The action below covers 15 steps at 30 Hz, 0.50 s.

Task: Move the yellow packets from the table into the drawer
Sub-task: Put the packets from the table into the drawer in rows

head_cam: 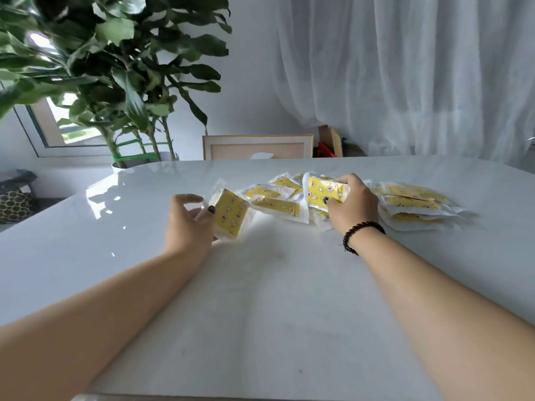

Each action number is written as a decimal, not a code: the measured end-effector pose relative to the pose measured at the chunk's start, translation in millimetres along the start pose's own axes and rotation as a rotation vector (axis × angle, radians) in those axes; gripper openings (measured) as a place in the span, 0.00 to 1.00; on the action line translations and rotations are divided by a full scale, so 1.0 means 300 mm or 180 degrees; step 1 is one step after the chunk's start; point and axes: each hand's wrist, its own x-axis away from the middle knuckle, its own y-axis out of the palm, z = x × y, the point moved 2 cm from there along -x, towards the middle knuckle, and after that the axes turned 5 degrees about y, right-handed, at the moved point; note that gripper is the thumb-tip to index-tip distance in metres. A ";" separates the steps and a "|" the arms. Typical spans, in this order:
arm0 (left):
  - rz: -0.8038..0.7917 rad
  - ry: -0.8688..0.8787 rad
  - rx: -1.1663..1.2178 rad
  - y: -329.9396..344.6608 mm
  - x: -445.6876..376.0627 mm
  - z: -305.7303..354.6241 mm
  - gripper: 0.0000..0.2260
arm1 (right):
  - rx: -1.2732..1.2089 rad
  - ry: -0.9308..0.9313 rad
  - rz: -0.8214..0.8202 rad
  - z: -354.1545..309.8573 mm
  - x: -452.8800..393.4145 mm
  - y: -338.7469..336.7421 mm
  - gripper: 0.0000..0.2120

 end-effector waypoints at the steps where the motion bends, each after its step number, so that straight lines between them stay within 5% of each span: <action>1: 0.0005 -0.0021 0.0145 -0.008 0.006 0.009 0.09 | -0.0263 -0.0070 0.0071 -0.008 0.002 -0.008 0.14; 6: -0.0402 0.0171 0.0158 0.008 0.025 0.049 0.11 | -0.1599 -0.0275 -0.0430 -0.066 0.039 -0.009 0.21; 10: -0.0536 0.0577 0.0101 0.009 0.035 0.056 0.12 | -0.1629 -0.0240 -0.1344 -0.081 0.086 0.051 0.23; 15: -0.0811 0.0916 0.0389 0.023 0.061 0.071 0.12 | -0.1268 -0.0307 -0.1516 -0.079 0.102 0.067 0.29</action>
